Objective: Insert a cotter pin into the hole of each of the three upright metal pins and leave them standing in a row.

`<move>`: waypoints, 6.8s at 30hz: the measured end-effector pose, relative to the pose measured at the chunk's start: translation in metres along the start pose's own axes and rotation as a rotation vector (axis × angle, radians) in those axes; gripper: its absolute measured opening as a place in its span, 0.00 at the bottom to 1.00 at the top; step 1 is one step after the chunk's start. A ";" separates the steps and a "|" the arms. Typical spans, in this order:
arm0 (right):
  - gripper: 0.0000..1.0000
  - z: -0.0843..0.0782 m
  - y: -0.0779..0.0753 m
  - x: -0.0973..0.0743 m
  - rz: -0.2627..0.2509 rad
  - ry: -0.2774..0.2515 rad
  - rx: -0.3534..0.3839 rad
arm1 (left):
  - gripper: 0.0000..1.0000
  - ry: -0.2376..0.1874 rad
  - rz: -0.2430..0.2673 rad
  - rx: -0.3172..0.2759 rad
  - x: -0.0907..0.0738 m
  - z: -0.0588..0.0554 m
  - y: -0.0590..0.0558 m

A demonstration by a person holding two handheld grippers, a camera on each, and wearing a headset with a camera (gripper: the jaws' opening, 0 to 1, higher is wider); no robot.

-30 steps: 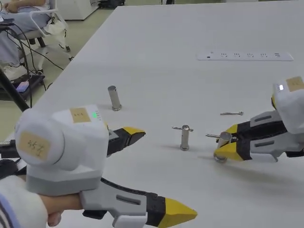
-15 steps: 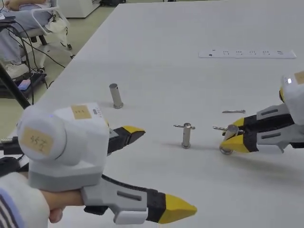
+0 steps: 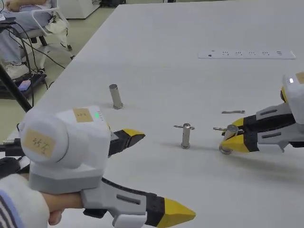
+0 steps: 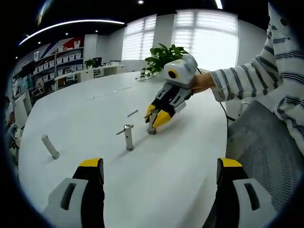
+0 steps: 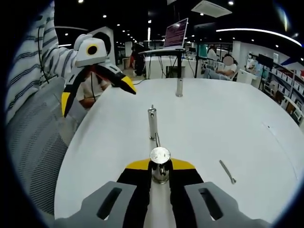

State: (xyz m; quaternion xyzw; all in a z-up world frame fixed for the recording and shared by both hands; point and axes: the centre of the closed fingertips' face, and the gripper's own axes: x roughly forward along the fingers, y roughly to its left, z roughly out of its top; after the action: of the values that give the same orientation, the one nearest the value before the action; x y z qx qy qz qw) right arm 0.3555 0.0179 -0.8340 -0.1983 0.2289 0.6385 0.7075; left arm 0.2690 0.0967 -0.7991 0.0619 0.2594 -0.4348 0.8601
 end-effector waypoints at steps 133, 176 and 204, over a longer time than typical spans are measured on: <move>0.98 -0.034 0.070 -0.119 -0.420 -0.055 0.435 | 0.11 -0.030 0.508 -0.266 -0.008 -0.004 0.262; 0.97 -0.037 0.060 -0.146 -0.478 -0.106 0.350 | 0.11 0.042 0.446 -0.190 -0.003 0.029 0.064; 0.96 -0.034 0.073 -0.130 -0.435 -0.103 0.333 | 0.11 0.073 0.466 -0.192 0.047 0.008 0.036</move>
State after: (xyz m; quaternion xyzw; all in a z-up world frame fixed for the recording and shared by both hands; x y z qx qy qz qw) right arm 0.2703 -0.0993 -0.7861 -0.0912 0.2466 0.4344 0.8615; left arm 0.3231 0.0819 -0.8201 0.0537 0.3090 -0.1959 0.9291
